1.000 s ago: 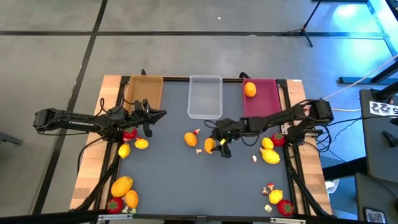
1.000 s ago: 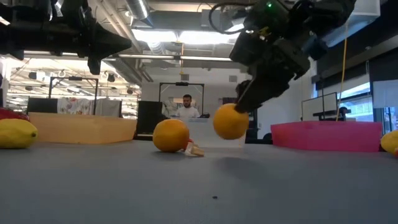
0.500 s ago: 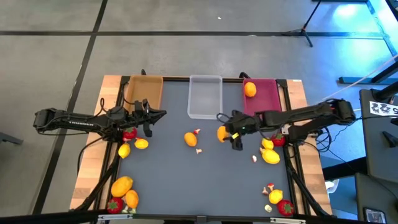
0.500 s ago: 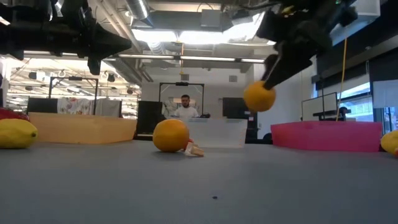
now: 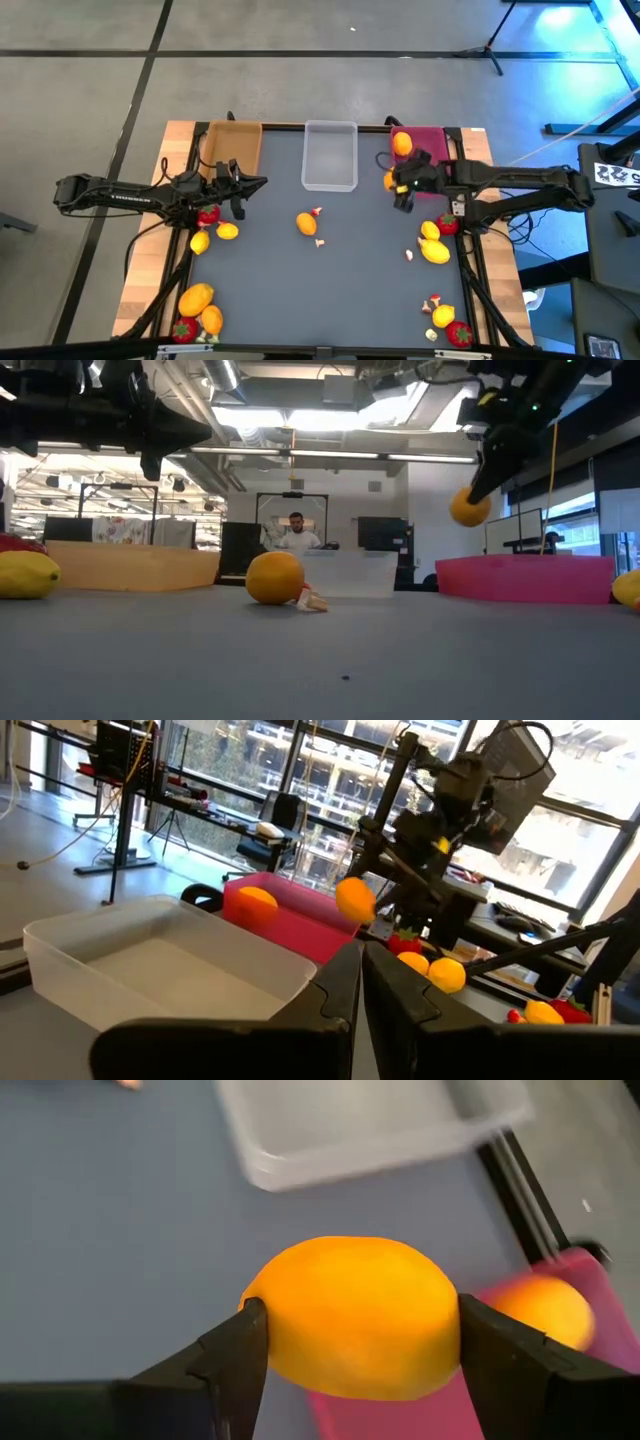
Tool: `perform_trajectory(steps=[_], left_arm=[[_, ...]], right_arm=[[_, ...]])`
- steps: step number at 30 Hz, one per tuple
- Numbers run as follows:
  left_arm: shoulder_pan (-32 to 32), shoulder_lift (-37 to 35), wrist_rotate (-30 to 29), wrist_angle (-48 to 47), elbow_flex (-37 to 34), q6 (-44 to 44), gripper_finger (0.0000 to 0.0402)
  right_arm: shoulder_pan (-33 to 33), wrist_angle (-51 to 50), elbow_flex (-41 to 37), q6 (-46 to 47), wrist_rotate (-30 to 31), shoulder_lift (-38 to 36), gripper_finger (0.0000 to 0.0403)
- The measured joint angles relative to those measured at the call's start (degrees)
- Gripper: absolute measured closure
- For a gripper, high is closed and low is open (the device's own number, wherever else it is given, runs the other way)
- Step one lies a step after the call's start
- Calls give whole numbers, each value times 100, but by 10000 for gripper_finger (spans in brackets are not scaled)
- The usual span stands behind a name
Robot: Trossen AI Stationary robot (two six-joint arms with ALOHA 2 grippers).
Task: Sort produce into baskets
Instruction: Put the lemon into the pink bin
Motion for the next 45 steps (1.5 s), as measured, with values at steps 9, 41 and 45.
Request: perform_trajectory(steps=[9,41,45], left_arm=[[0,1,-81,-7,0,2,386],[0,1,-294,4,0,52,386],[0,1,-294,4,0,56,386]], right_arm=[[-1707,-328,0,-73,-280,-16,142],[-3423,420,4,-300,-1509,1953,72],[-3423,332,21,-332,-1452,1908,53]])
